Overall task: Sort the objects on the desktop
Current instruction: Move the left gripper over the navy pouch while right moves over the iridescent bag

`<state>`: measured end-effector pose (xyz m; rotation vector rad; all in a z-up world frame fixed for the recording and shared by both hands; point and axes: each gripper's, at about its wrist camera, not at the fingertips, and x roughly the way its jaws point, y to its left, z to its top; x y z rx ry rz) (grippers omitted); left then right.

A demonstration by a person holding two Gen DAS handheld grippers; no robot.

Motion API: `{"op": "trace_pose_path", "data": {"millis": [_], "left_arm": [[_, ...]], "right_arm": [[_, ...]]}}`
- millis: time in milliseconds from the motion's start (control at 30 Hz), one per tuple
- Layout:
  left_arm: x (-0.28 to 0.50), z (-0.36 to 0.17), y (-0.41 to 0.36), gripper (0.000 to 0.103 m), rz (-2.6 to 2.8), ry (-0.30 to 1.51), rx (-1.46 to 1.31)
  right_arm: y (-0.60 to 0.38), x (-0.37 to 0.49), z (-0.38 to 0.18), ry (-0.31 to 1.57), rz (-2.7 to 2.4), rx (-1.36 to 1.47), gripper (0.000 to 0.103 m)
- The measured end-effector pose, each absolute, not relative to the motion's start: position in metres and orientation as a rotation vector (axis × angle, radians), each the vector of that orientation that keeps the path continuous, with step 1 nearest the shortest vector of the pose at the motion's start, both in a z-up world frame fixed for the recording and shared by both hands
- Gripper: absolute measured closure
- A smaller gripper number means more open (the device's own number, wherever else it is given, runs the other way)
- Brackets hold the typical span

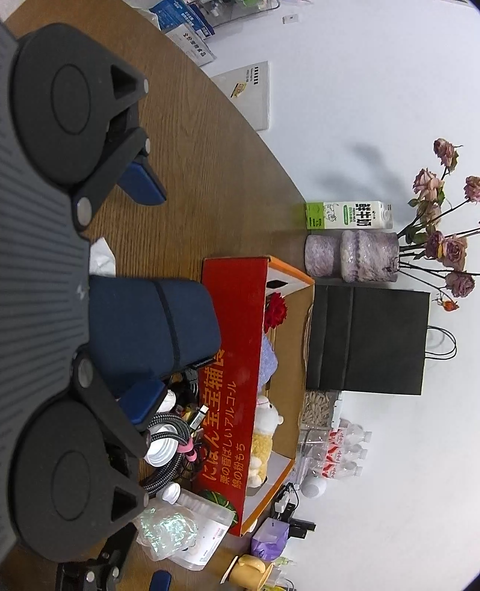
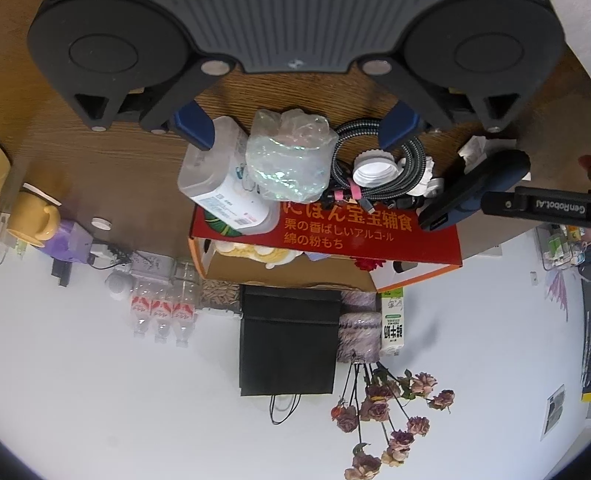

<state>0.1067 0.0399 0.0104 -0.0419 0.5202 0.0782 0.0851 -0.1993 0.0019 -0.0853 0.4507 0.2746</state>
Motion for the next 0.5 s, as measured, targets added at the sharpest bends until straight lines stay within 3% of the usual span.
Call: {"op": "trace_pose_path", "data": {"millis": [300, 400, 467, 500], "left_arm": [[0.117, 0.006, 0.037, 0.000, 0.071, 0.537, -0.039], [0.121, 0.006, 0.037, 0.000, 0.070, 0.545, -0.043], [0.124, 0.005, 0.036, 0.000, 0.069, 0.552, -0.045], [0.126, 0.005, 0.036, 0.000, 0.069, 0.554, -0.044]], "right_arm": [[-0.192, 0.109, -0.002, 0.482, 0.272, -0.073, 0.024], [-0.191, 0.115, -0.004, 0.493, 0.263, -0.055, 0.038], [-0.192, 0.117, -0.005, 0.500, 0.262, -0.040, 0.058], [-0.193, 0.117, -0.005, 0.496, 0.260, -0.034, 0.058]]}}
